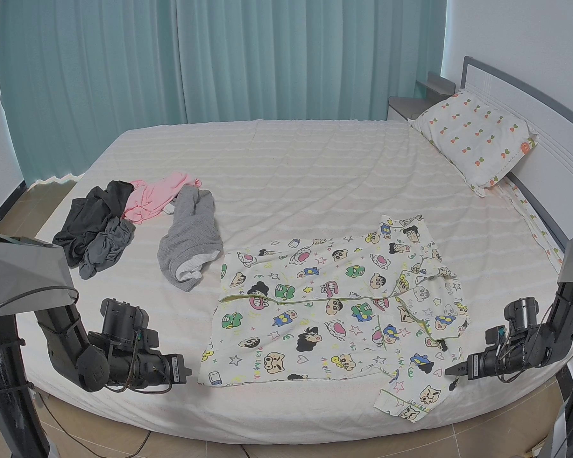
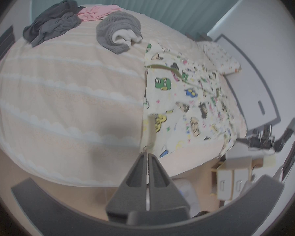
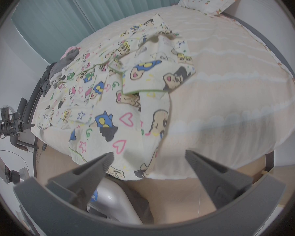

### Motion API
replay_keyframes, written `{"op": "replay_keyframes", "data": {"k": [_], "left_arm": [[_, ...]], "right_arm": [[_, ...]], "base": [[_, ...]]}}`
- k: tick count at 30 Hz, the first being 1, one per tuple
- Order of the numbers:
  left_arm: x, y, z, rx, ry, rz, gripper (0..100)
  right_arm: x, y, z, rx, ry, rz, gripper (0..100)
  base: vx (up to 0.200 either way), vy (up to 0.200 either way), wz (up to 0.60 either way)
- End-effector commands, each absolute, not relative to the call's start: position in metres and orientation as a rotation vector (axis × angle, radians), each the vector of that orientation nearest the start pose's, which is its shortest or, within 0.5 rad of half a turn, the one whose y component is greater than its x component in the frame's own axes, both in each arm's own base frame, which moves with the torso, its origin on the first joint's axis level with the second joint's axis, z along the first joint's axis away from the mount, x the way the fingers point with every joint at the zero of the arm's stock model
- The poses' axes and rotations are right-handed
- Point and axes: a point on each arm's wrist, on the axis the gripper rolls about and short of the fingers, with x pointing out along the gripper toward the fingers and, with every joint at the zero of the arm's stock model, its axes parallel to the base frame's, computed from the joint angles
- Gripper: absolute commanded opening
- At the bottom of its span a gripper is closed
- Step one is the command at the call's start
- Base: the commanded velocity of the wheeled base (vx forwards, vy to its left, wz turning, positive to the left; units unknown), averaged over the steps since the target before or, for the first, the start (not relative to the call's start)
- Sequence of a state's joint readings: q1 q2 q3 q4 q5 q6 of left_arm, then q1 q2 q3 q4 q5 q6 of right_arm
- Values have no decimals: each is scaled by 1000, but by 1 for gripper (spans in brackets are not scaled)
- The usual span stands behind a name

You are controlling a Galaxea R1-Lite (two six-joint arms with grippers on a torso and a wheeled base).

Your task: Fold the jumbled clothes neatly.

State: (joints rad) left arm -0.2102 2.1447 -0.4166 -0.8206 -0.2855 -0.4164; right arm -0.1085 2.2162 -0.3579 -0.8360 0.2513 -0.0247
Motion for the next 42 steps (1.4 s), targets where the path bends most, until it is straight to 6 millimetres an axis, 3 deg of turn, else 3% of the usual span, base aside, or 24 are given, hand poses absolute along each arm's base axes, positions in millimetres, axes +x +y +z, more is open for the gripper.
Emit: {"op": "replay_keyframes", "data": {"k": [1,4,10,15,21,27,33,34,38,42], "left_arm": [[260,-82,10,-472,929,-326,0],[260,-93,15,-507,903,-351,0],[259,-109,20,-495,868,-410,0],[264,-116,21,-479,843,-406,0],[285,-131,19,-449,762,-325,0],[313,-144,27,-547,676,-249,0],[330,-150,11,-534,654,-183,0],[336,-151,8,-531,645,-171,100],[361,-152,2,-538,615,-139,100],[407,-139,10,-547,617,-68,100]], "right_arm": [[261,-23,2,162,846,139,100],[264,-9,20,191,784,172,100],[261,22,35,325,742,259,100],[258,23,34,362,740,291,100],[260,23,28,369,756,292,100],[259,24,29,366,754,298,100],[258,24,27,366,766,298,100],[258,24,27,366,767,300,100],[257,25,26,365,770,302,100],[255,27,25,361,781,306,100]], "base": [[0,0,0],[67,0,0],[200,0,0],[200,0,0],[200,0,0],[0,0,0],[0,0,0],[0,0,0],[0,0,0],[0,0,0]]}}
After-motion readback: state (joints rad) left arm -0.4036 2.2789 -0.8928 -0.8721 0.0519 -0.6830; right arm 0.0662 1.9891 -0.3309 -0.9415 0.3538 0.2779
